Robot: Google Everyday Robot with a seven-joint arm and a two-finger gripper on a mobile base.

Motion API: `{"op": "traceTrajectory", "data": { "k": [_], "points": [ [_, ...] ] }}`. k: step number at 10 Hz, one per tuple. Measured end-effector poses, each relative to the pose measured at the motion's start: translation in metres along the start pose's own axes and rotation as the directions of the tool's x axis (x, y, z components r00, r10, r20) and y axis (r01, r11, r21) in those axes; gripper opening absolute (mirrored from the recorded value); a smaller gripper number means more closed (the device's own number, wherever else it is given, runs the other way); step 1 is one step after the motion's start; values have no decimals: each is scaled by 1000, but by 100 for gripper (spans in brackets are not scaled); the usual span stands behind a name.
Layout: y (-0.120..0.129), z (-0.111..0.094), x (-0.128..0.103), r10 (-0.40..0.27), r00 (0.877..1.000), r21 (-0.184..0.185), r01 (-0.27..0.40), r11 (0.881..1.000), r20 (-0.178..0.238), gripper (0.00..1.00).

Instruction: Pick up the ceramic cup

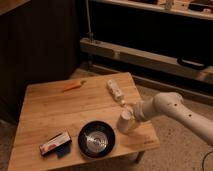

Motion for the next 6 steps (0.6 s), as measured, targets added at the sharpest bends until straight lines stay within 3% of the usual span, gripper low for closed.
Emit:
{"op": "traceTrajectory", "data": {
  "k": [1,6],
  "points": [
    [-2,-8,2,-50,999,-7,50,999,9,80],
    [-2,-8,4,-61,998,-7,61,998,9,80]
  ]
}}
